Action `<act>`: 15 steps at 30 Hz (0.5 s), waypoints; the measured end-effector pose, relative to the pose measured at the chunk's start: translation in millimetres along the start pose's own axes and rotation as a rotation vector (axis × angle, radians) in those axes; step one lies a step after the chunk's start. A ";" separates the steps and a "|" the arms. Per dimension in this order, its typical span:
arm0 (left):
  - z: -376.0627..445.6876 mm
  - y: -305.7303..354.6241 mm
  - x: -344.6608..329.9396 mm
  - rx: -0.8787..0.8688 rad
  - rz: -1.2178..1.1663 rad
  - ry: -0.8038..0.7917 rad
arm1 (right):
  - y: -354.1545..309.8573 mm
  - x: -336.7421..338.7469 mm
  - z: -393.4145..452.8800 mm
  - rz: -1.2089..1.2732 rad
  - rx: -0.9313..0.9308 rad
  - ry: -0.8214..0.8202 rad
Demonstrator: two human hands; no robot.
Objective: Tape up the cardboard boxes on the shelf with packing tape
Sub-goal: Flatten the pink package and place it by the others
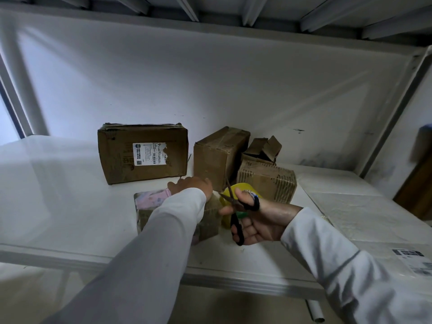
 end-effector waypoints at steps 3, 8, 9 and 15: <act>-0.2 0.0 0.0 -0.002 -0.010 -0.009 | -8.2 -0.6 -9.8 0.012 0.095 -0.022; -3.2 1.9 -0.9 -0.016 0.002 -0.005 | -74.1 17.1 -60.2 0.129 0.491 0.057; -2.2 0.9 -1.7 -0.020 0.000 -0.002 | -85.9 20.0 -69.1 0.097 0.515 0.090; -1.2 -1.0 -1.7 -0.060 -0.047 0.020 | -45.9 62.0 -78.8 -0.335 0.006 0.580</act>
Point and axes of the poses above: each hand's wrist, its own z-axis towards the middle knuckle, its own x-axis out of the back of the hand, y = z × x, the point moved 6 cm from there along z, towards the middle knuckle, and after that the axes turned 12 degrees about -y, right-handed, at the moved point
